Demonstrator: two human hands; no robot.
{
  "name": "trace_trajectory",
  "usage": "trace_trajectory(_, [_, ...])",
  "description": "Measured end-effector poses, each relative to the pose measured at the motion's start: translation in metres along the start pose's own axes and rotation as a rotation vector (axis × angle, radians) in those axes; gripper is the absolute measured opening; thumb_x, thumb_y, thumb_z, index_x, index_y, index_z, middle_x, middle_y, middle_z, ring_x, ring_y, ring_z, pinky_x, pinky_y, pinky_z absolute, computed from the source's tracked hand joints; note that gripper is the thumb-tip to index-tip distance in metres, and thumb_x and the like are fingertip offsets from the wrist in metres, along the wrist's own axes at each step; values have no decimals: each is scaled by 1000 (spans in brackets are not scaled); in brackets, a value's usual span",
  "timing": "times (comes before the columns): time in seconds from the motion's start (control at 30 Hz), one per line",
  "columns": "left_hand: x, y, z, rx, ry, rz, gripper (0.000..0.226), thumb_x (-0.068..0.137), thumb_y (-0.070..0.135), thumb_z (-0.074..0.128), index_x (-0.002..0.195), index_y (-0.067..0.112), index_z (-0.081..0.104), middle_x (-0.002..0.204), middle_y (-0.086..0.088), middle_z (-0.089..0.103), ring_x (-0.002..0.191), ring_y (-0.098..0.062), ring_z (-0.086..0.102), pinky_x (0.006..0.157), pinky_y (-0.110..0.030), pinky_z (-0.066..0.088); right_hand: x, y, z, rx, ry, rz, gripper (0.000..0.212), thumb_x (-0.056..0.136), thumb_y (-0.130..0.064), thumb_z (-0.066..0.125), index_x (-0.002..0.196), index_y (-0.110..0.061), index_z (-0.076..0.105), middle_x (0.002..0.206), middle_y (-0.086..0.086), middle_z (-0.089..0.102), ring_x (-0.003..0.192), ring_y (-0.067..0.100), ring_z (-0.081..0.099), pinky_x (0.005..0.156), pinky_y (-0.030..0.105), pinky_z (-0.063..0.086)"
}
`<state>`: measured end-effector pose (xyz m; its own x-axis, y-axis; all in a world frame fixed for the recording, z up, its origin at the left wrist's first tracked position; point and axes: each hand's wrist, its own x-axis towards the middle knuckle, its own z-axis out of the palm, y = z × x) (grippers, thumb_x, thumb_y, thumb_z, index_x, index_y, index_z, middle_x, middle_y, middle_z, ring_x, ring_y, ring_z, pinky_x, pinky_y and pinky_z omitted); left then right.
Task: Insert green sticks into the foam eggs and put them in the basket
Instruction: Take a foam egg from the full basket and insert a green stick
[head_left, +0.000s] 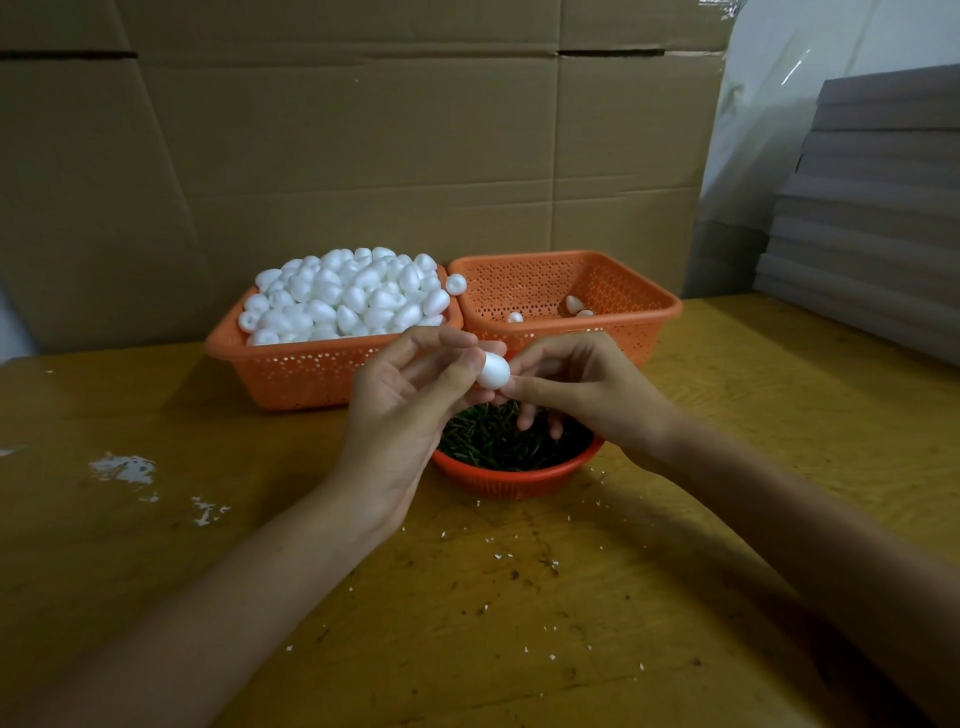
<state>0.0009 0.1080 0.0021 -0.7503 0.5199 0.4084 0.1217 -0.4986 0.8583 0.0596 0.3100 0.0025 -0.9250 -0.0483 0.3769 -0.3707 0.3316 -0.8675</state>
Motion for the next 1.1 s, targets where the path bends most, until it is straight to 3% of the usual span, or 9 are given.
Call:
trace_trajectory(0.27, [0,1,0,-2,-7,-6,28,87,14,72,114,6,67,114,-15,78,109,-24,74,85,-26,60,0,-1,0,8,13,-4,15,95,-13,72,106,-3,75,89,2,78,70,18,69,52,21,51])
trace_trajectory(0.47, [0,0,-1,-37,28,-25,24,86,14,73,108,8,67,103,-11,75,99,-20,74,84,-27,60,0,-1,1,14,20,-7,16,94,-13,74,105,-1,75,84,1,78,68,17,69,51,21,51])
trace_trajectory(0.73, [0,-1,-3,-17,-8,-4,16,89,15,71,104,9,66,113,-15,76,109,-24,73,84,-27,59,0,-1,1,33,18,-16,18,90,-19,77,102,-5,76,84,8,76,69,19,69,52,21,50])
trace_trajectory(1.1, [0,0,-2,-15,-3,-13,20,90,15,67,107,4,67,115,-17,77,107,-23,74,81,-25,60,0,1,1,32,24,-32,19,88,-18,79,101,-4,76,84,10,76,67,18,69,51,21,50])
